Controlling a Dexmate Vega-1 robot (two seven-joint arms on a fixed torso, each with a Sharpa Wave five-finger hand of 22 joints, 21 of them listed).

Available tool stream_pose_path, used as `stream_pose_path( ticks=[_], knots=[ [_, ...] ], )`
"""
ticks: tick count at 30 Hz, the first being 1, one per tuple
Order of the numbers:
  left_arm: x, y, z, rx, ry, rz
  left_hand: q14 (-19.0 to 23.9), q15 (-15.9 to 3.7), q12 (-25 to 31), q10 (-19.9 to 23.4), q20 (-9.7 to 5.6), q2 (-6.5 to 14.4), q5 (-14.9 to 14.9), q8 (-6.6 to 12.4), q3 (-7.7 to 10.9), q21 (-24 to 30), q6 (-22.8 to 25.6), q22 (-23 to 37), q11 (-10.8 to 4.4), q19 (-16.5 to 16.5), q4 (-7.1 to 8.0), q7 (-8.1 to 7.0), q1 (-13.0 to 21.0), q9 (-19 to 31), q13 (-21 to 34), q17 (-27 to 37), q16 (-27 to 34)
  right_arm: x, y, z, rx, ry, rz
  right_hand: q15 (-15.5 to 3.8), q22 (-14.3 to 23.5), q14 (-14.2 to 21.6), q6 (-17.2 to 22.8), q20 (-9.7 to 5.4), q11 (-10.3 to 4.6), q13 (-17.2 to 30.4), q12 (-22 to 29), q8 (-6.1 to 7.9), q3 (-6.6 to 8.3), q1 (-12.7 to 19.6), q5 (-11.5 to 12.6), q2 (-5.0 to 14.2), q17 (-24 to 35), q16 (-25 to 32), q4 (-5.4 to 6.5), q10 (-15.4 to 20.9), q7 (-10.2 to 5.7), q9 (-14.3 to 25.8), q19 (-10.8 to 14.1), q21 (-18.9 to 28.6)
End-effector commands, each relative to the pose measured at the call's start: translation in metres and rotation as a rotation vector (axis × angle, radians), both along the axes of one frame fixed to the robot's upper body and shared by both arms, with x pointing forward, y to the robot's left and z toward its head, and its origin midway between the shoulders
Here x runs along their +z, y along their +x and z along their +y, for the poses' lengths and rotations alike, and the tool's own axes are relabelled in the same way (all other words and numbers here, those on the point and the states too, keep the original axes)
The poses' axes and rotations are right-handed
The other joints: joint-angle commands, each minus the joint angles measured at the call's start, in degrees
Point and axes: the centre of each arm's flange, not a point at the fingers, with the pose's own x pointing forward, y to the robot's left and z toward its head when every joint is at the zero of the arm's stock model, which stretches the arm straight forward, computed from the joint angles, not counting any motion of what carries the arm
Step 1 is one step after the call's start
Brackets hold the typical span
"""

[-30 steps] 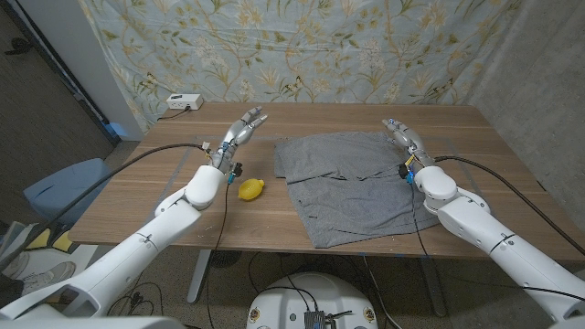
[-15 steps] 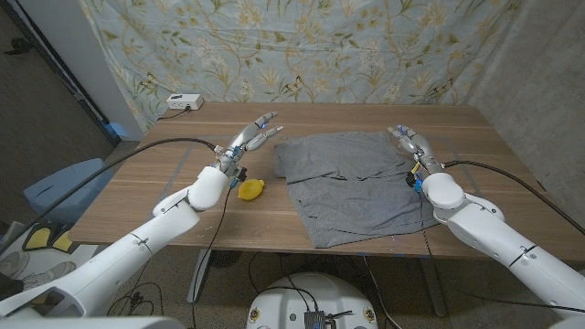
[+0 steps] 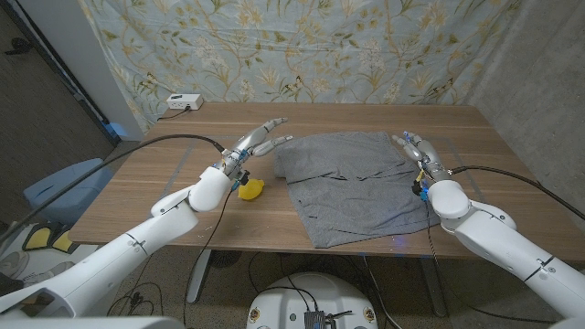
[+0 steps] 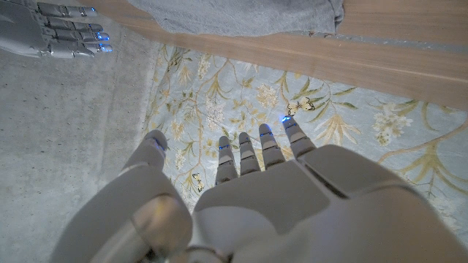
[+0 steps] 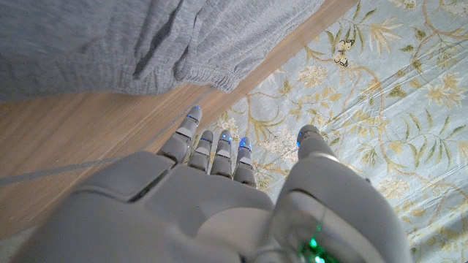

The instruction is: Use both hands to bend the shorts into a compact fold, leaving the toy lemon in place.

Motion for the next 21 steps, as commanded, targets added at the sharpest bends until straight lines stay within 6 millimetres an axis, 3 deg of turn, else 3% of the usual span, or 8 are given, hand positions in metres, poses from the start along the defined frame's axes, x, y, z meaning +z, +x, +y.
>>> stream_pose_path(
  ticks=[1,21],
  knots=[
    [-0.001,-0.011,-0.01,-0.002,0.122,-0.03,0.7,-0.34,-0.2,1.2,0.07,-0.4,0.0,0.42,0.06,0.0,1.5,0.2,-0.14,0.7,-0.77,0.08,1.2,0.3,0.2,0.1,0.0,-0.014,-0.024,-0.001,-0.095,-0.044,0.036,0.03,0.1,0.7,0.9,0.11,0.03,0.3,0.1,0.26,0.47,0.7,-0.4,-0.18,0.1,-0.2,-0.3,0.8,-0.18,0.3,0.3,-0.3],
    [-0.012,-0.031,-0.026,-0.013,0.295,-0.065,1.0,-0.94,-0.7,1.8,0.01,-2.7,0.2,0.29,-1.03,-0.1,3.9,0.1,-0.35,1.3,-1.94,-0.54,2.0,0.3,0.2,0.2,-0.3,-0.039,-0.058,-0.002,-0.248,-0.136,0.132,-0.54,0.1,1.1,2.0,0.11,-0.54,0.3,0.1,0.31,1.0,1.5,-0.6,-0.26,0.1,-0.3,-0.81,1.8,-0.32,0.3,0.5,-0.5]
  ],
)
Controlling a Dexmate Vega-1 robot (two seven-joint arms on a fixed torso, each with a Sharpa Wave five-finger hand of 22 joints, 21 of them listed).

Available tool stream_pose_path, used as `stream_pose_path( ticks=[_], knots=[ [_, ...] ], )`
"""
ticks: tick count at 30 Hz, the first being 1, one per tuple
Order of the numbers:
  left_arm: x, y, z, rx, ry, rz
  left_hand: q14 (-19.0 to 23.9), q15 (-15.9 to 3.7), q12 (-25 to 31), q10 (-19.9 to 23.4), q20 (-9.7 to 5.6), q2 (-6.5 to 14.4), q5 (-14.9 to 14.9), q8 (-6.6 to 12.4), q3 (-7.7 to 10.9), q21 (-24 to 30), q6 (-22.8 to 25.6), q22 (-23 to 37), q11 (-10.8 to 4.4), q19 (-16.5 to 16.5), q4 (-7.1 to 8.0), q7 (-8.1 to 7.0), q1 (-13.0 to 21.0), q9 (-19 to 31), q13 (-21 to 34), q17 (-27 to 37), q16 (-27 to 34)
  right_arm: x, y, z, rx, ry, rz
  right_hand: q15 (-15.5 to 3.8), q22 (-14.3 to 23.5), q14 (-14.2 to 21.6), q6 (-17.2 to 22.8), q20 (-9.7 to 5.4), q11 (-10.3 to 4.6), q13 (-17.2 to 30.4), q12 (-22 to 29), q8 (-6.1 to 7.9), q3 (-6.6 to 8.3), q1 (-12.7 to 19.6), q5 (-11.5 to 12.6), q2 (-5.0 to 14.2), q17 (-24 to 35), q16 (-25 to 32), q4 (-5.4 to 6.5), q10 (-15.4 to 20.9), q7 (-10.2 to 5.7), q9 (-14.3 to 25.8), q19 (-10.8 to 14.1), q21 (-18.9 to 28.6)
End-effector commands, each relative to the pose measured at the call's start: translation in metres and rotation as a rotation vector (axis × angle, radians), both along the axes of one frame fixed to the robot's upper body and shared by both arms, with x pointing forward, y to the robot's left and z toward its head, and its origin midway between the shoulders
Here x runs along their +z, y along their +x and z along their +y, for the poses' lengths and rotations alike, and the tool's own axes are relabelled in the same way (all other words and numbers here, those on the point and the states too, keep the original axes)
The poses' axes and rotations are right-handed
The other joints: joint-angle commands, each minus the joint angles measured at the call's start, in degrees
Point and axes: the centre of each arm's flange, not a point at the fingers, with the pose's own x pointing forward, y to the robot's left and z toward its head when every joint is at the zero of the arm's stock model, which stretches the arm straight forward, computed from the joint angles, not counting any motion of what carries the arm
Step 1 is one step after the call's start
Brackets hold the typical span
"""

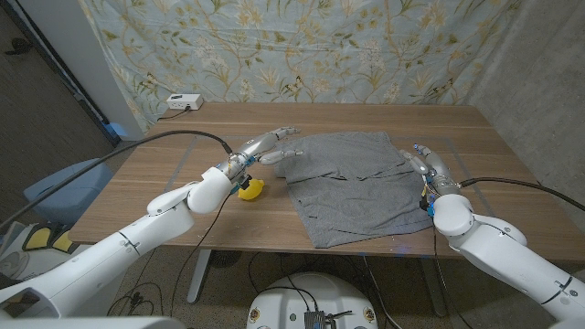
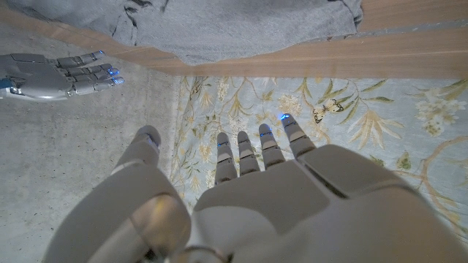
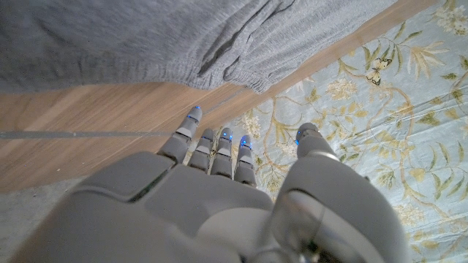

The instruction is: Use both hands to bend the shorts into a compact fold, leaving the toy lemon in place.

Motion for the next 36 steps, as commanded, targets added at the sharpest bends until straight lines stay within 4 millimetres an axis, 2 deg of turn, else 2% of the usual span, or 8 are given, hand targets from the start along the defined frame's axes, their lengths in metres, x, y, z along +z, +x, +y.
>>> stream_pose_path(
  ticks=[1,19,27,32,33,36],
  knots=[
    [-0.008,-0.014,-0.011,-0.015,0.099,-0.016,0.4,-0.35,-0.1,0.5,0.16,-0.7,0.2,0.02,0.05,-0.1,0.6,0.1,0.07,0.6,-0.24,-0.17,0.0,0.3,0.2,0.2,-0.3,-0.014,-0.022,-0.001,-0.093,-0.058,0.057,-0.11,0.1,0.6,0.7,0.1,-0.07,0.3,0.1,0.33,0.38,0.7,-0.2,0.0,0.1,-0.3,-0.22,0.7,0.08,0.3,0.5,0.0],
    [-0.023,-0.03,-0.03,-0.055,0.227,0.005,0.6,-0.57,-0.4,1.0,-0.03,-1.1,0.4,-0.12,-0.08,-0.2,1.9,0.1,-0.09,1.1,-0.7,-0.41,1.2,0.3,0.2,0.1,-0.4,-0.041,-0.052,-0.01,-0.223,-0.113,0.148,-1.16,0.1,1.0,1.7,-0.72,-0.42,0.3,0.0,0.32,1.08,1.4,-0.3,0.37,0.2,-0.3,-0.53,1.4,-0.27,0.3,0.8,0.0],
    [-0.03,-0.03,-0.035,-0.086,0.243,0.039,0.7,-0.53,-0.5,1.3,-0.02,-1.3,0.5,-0.11,-0.21,-0.3,2.7,0.1,0.06,1.1,-0.77,-0.34,1.6,0.3,0.2,0.1,-0.5,-0.053,-0.062,-0.015,-0.261,-0.115,0.204,-1.68,0.1,0.9,2.1,-0.88,-0.66,0.3,-0.2,0.23,1.27,1.9,-0.4,-0.31,0.0,-0.6,-1.06,1.4,-0.34,0.3,0.6,-0.2],
    [-0.033,-0.029,-0.041,-0.1,0.281,0.049,0.8,-0.54,-0.5,2.2,0.07,-1.8,0.6,0.53,-0.59,-0.4,6.0,0.1,-0.1,1.2,-0.74,-2.56,2.2,0.3,0.2,0.1,-0.5,-0.061,-0.067,-0.017,-0.301,-0.13,0.24,-2.5,0.1,0.4,2.5,-1.6,-1.11,0.3,-0.5,0.21,1.26,1.9,-0.4,-0.89,0.0,-1.0,-1.34,0.9,-0.41,0.3,0.0,-0.5],
    [-0.034,-0.03,-0.043,-0.098,0.294,0.044,0.8,-0.53,-0.5,2.3,0.1,-1.8,0.7,0.51,-0.6,-0.4,6.2,0.1,-0.38,1.2,-0.75,-2.74,2.3,0.3,0.2,0.1,-0.5,-0.062,-0.068,-0.018,-0.311,-0.133,0.246,-3.45,0.1,1.3,2.6,-1.75,-1.12,0.4,-0.4,0.13,1.3,1.8,-0.4,-0.99,0.2,-0.6,-1.33,1.4,-0.43,0.4,-0.1,-0.6],
    [-0.035,-0.031,-0.048,-0.095,0.328,0.036,0.9,-0.6,-0.5,2.5,0.04,-1.8,0.7,0.48,-0.6,-0.4,6.4,0.0,-0.45,1.3,-0.8,-2.91,2.5,0.3,0.2,0.1,-0.5,-0.066,-0.07,-0.019,-0.331,-0.137,0.26,-3.6,0.1,2.5,2.6,-2.3,-1.01,0.4,-0.3,-0.03,1.28,1.5,-0.5,-1.11,0.4,-0.2,-1.2,1.8,-0.43,0.4,-0.2,-0.6]
  ],
)
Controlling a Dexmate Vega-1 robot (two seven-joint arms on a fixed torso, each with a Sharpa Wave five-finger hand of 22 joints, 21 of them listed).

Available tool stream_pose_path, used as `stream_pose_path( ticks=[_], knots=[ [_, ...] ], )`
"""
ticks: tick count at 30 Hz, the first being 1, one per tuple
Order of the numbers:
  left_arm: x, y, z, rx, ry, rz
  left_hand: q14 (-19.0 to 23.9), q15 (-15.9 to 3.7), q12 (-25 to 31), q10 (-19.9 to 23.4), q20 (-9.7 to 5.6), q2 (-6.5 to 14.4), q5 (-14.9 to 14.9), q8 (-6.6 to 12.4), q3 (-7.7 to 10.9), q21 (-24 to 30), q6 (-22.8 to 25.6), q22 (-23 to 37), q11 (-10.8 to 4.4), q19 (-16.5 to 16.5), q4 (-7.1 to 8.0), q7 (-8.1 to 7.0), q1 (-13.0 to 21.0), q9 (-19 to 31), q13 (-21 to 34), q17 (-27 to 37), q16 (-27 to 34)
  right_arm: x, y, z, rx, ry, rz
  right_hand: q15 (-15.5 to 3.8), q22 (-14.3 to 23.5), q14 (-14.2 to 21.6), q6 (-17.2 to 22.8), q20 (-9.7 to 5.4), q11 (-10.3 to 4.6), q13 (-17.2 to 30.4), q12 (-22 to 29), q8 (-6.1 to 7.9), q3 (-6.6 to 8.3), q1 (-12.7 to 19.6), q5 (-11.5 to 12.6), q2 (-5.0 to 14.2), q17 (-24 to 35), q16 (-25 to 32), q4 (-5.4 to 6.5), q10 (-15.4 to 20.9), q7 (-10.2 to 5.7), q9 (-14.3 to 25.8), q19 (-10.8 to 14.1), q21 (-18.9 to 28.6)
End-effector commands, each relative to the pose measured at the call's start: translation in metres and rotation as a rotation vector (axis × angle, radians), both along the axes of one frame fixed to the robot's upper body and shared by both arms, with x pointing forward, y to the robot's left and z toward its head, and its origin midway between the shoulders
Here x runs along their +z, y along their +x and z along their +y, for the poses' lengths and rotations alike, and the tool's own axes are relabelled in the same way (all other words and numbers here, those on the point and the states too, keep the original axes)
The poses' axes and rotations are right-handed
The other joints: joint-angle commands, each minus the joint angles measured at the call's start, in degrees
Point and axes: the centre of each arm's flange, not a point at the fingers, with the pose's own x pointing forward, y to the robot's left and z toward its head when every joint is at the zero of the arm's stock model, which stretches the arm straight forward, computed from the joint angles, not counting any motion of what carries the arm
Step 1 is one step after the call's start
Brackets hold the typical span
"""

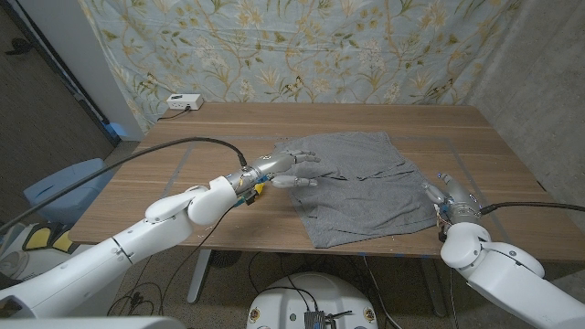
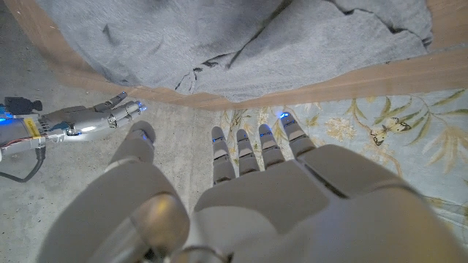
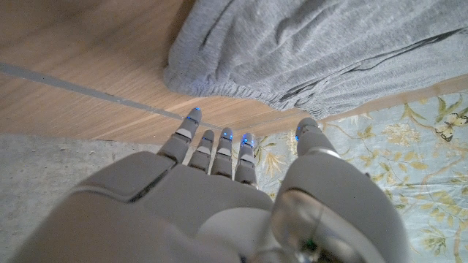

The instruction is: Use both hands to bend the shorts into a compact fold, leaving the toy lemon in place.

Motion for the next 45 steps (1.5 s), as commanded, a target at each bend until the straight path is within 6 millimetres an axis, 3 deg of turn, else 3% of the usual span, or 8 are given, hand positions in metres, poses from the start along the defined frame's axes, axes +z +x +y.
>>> stream_pose_path(
  ticks=[1,19,28,32,37,40,43,45],
  knots=[
    [-0.007,-0.002,-0.015,-0.018,0.098,0.005,0.6,-0.27,-0.1,0.6,0.25,-0.1,0.5,0.18,-0.14,0.1,0.8,0.0,0.01,0.6,0.02,0.08,1.0,0.1,0.2,0.1,-0.1,-0.018,-0.013,-0.005,-0.081,-0.028,0.071,-0.62,0.1,1.4,0.5,-0.9,0.0,0.2,0.0,-0.06,0.11,-0.2,-0.1,-0.71,0.4,0.7,0.02,0.6,-0.08,0.1,0.2,-0.1],
    [-0.009,-0.003,-0.024,-0.029,0.151,0.014,0.5,-0.23,-0.4,0.7,0.07,-0.4,0.6,-0.45,-0.34,-0.1,0.7,0.0,0.24,0.7,-0.06,0.77,1.8,0.1,0.2,0.1,-0.2,-0.031,-0.003,-0.012,-0.174,-0.067,0.226,-1.71,0.2,-2.2,1.0,-1.85,-1.36,0.5,-1.1,-0.24,-0.36,-0.3,-0.3,-1.68,0.9,-0.5,-0.39,-2.7,-0.25,0.2,-1.9,-0.7],
    [-0.01,-0.002,-0.025,-0.019,0.159,0.023,0.5,-0.25,-0.6,0.5,0.1,-0.6,0.6,-0.7,-0.54,-0.2,0.7,0.0,0.32,0.7,0.03,1.11,1.9,0.1,0.2,0.1,-0.2,-0.026,0.007,-0.006,-0.206,-0.153,0.262,-2.36,0.2,-0.4,2.7,-2.59,-1.66,0.8,0.1,0.17,-0.61,0.6,0.1,-2.46,1.1,0.3,-1.16,-0.5,0.14,0.4,-2.5,-0.6],
    [-0.01,-0.002,-0.025,-0.011,0.163,0.018,0.5,-0.28,-0.7,0.5,0.07,-0.6,0.6,-0.79,-0.6,-0.2,0.7,0.0,0.25,0.7,0.06,1.14,2.0,0.1,0.2,0.2,-0.2,-0.026,0.011,-0.004,-0.201,-0.177,0.265,-2.75,0.2,1.8,5.5,-2.99,-1.97,1.0,1.1,0.89,-0.97,2.0,0.8,-3.58,1.5,1.1,-2.0,1.3,-0.21,0.4,-1.2,0.0],
    [-0.01,-0.003,-0.026,-0.008,0.168,0.021,0.5,-0.21,-0.8,0.4,0.13,-0.7,0.6,-0.89,-0.66,-0.3,0.8,0.0,0.36,0.7,0.09,1.2,2.1,0.1,0.2,0.2,-0.3,-0.025,0.015,-0.001,-0.193,-0.203,0.239,-4.37,0.3,10.6,17.9,-3.73,-2.17,1.5,5.4,3.88,-0.38,8.7,2.7,-2.47,3.8,4.9,-2.68,10.6,-0.22,0.5,3.6,1.2],
    [-0.011,-0.003,-0.027,-0.005,0.172,0.023,0.5,-0.22,-0.8,0.4,0.13,-0.7,0.6,-0.94,-0.7,-0.3,0.9,0.0,0.23,0.7,0.11,1.16,2.2,0.1,0.2,0.2,-0.3,-0.023,0.017,0.004,-0.186,-0.239,0.198,-6.96,0.5,18.8,29.3,-4.68,-3.08,2.4,9.6,7.25,0.42,16.0,3.3,-1.41,6.9,9.8,-3.14,19.1,0.5,0.7,9.0,2.6],
    [-0.013,-0.004,-0.028,0.003,0.184,0.015,0.4,-0.23,-1.0,0.2,0.15,-0.7,0.6,-1.02,-0.72,-0.3,0.8,0.0,0.24,0.7,0.12,1.05,2.3,0.1,0.2,0.2,-0.3,-0.022,0.018,0.007,-0.177,-0.26,0.155,-8.66,0.8,24.4,35.7,-5.42,-3.86,3.6,12.7,9.76,0.17,20.9,3.1,-0.88,10.6,14.8,-2.8,24.5,0.55,1.4,12.5,3.5],
    [-0.015,-0.006,-0.029,0.008,0.203,0.003,0.4,-0.21,-1.1,0.0,0.18,-0.6,0.6,-1.12,-0.69,-0.3,0.7,0.0,0.18,0.8,0.09,1.13,2.4,0.1,0.2,0.2,-0.3,-0.02,0.019,0.008,-0.177,-0.266,0.139,-9.13,0.9,26.4,39.2,-5.44,-3.07,4.2,14.6,11.23,0.08,22.7,2.7,0.28,12.8,17.2,-2.25,27.8,1.05,1.8,14.1,4.0]
  ],
)
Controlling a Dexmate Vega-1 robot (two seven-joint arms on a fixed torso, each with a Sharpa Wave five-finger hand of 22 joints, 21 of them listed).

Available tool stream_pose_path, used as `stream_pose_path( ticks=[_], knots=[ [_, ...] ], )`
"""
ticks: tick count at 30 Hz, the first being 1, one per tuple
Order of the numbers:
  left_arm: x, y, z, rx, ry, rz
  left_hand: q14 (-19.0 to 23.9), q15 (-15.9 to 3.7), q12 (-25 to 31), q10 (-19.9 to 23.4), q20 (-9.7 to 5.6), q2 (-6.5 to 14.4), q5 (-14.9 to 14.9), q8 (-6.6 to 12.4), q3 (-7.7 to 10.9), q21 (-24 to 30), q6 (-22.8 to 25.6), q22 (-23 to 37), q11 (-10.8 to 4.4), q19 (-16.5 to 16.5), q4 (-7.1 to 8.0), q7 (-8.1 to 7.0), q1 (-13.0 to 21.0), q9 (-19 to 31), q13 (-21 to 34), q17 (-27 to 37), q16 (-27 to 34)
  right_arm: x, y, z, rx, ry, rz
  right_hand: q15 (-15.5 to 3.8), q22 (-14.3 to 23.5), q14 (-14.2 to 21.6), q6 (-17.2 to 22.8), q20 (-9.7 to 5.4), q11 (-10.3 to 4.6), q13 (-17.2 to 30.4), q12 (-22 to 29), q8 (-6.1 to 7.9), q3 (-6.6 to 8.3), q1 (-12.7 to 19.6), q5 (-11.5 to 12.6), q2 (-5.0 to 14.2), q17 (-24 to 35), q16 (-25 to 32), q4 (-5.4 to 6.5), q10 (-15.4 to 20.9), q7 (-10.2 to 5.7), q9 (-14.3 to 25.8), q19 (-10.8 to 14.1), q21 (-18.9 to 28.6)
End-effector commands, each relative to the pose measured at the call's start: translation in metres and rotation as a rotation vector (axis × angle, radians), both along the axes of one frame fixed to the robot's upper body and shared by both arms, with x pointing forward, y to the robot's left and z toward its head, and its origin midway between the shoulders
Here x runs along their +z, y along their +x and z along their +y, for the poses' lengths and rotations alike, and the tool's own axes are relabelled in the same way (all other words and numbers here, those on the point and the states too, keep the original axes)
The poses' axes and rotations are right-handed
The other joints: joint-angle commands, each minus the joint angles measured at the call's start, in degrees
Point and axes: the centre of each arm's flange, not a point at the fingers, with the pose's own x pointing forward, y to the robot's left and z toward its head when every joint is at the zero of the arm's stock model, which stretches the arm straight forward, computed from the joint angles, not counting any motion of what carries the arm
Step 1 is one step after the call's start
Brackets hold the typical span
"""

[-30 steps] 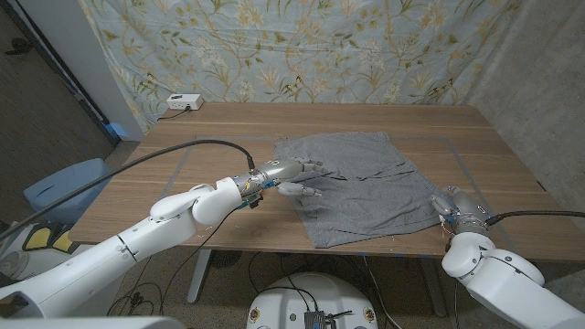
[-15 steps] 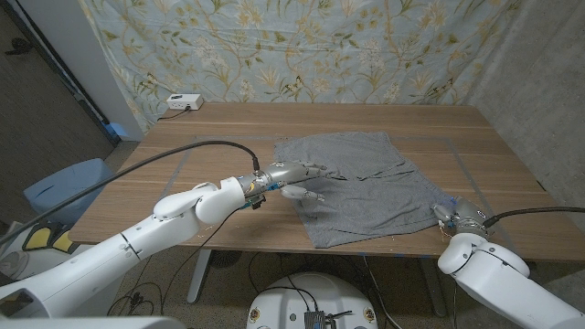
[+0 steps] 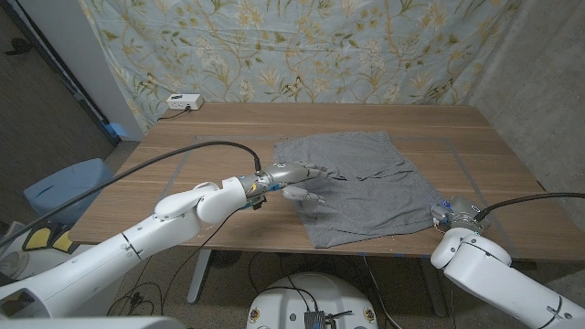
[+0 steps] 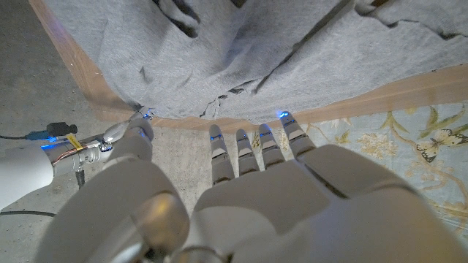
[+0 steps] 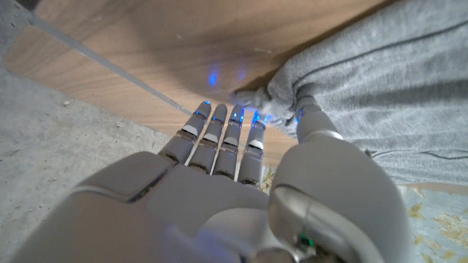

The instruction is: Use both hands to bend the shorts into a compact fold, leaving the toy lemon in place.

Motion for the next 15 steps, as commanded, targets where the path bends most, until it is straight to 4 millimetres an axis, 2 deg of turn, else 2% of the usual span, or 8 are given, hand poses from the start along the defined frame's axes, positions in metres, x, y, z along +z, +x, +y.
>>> stream_pose_path(
  ticks=[1,3,4,6,9,15],
  knots=[
    [-0.007,-0.004,-0.004,0.021,0.043,-0.023,0.1,0.07,-0.3,-0.4,0.28,0.1,0.6,-0.47,-0.05,-0.3,-0.3,0.0,0.14,0.3,-0.1,0.33,1.1,0.1,0.2,0.2,-0.3,0.005,0.008,0.01,0.038,-0.092,-0.075,-6.65,0.5,5.1,8.9,-0.52,0.37,1.5,4.0,3.62,0.24,5.0,-0.5,2.15,4.9,5.5,0.96,6.7,1.05,1.0,3.7,1.2],
    [-0.009,-0.007,-0.005,0.025,0.063,-0.034,0.0,0.12,-0.4,-0.4,0.3,0.1,0.7,-0.53,0.04,-0.4,-0.3,0.0,0.14,0.3,-0.31,-0.24,1.7,0.1,0.2,0.2,-0.4,0.007,0.01,0.011,0.039,-0.103,-0.073,-6.98,0.5,5.5,9.8,-0.69,0.48,1.7,4.4,3.93,0.35,5.4,-0.6,2.51,5.5,6.1,1.17,7.4,1.31,0.9,4.1,1.4],
    [-0.01,-0.008,-0.005,0.027,0.076,-0.041,-0.2,0.21,-0.6,-0.7,0.3,0.0,0.9,-0.49,0.24,-0.5,0.1,0.0,0.03,0.3,-0.77,-1.78,3.1,0.1,0.2,0.1,-0.4,0.008,0.011,0.012,0.038,-0.105,-0.071,-7.1,0.5,5.7,10.0,-0.74,0.38,1.7,4.5,3.98,0.44,5.6,-0.6,2.68,5.7,6.3,1.24,7.5,1.37,0.9,4.2,1.4],
    [-0.012,-0.011,-0.006,0.03,0.1,-0.051,-0.4,0.23,-0.8,-0.8,0.4,-0.5,1.2,-0.02,0.34,-0.7,1.8,-0.1,-0.07,0.5,-1.15,-3.83,5.0,0.1,0.2,0.1,-0.5,0.01,0.013,0.013,0.043,-0.118,-0.073,-7.31,0.5,5.7,10.4,-0.85,0.26,1.8,4.6,4.17,0.58,5.8,-0.6,2.79,5.9,6.4,1.36,7.5,1.57,0.9,4.2,1.4],
    [-0.013,-0.016,-0.007,0.042,0.139,-0.062,-0.5,0.35,-1.0,-0.8,0.2,-1.4,1.5,0.46,0.21,-0.8,3.7,-0.2,-0.47,0.7,-1.37,-5.17,6.8,0.1,0.2,0.2,-0.5,0.012,0.014,0.015,0.048,-0.132,-0.082,-7.61,0.6,5.6,11.0,-0.92,0.16,1.9,4.6,4.41,0.86,6.2,-0.7,2.84,6.0,6.2,1.39,7.4,1.72,0.8,4.2,1.5],
    [-0.018,-0.024,-0.011,0.061,0.212,-0.074,-1.1,0.66,-1.2,-0.9,0.39,-2.5,1.8,0.48,-0.05,-1.0,4.3,-0.2,-0.51,0.7,-1.5,-4.88,8.5,0.1,0.2,0.2,-0.6,0.014,0.016,0.019,0.056,-0.144,-0.096,-7.9,0.6,5.9,11.8,-1.09,-0.05,1.9,4.8,4.73,1.1,6.3,-0.7,2.81,6.2,6.1,1.73,7.7,2.05,0.8,4.1,1.5]
  ],
)
